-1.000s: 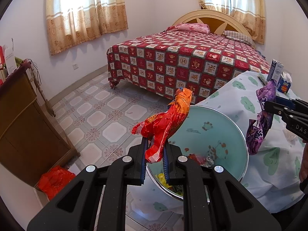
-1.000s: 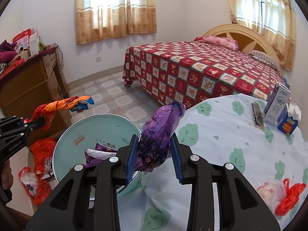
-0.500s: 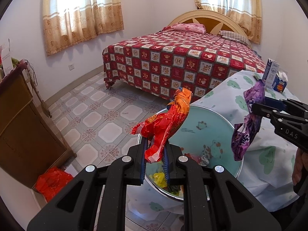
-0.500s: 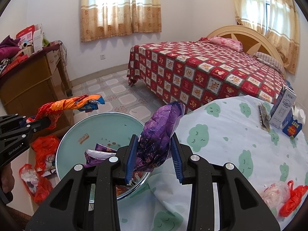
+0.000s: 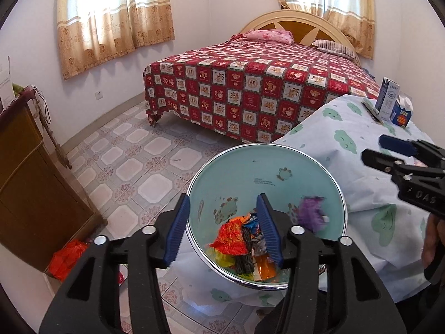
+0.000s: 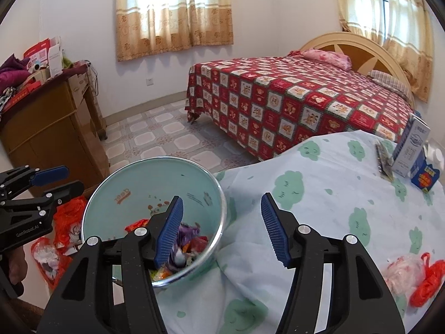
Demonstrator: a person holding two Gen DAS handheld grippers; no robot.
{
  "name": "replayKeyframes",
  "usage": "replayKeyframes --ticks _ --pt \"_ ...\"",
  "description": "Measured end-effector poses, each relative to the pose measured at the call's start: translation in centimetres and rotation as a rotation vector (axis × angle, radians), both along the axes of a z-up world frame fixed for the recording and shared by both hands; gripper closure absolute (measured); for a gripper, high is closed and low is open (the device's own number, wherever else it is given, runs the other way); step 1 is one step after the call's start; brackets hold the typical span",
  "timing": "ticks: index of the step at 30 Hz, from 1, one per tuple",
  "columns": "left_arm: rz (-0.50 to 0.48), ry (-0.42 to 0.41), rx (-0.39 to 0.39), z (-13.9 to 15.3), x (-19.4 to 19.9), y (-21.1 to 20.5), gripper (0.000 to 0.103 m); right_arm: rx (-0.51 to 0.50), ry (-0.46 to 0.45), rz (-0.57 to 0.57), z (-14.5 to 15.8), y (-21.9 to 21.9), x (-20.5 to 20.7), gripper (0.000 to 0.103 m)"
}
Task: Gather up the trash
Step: 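Open both tools above the blue bin to drop the bag and wrapper, then move both tools back to the remaining bags on the table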
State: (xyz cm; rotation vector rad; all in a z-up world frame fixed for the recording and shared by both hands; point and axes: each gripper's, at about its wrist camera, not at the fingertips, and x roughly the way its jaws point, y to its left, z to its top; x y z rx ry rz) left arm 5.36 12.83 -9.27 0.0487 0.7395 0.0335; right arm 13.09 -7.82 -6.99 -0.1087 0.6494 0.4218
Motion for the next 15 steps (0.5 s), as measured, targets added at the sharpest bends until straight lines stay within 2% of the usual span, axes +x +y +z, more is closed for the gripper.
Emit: replayKeyframes --ticks 4,9,13,15 --pt "-0.001 0.006 0.014 -0.5 0.0 -0.6 0.042 -0.006 -0.014 -0.042 0.0 -2.2 -1.0 0.04" --pt "-0.027 0.025 0.03 -1.2 0.0 -2.0 0.04 -0.013 -0.051 -0.122 0.6 -7.0 -3.3 0.039" --pt "-0.081 0.029 0.051 -1.4 -0.2 -4.7 0.04 -0.016 -0.079 -0.25 0.9 -12.7 -5.1 0.037" --pt "-0.117 0.028 0.056 -1.4 -0.2 -6.5 0.04 -0.023 -0.078 -0.353 0.6 -16.1 -5.9 0.036"
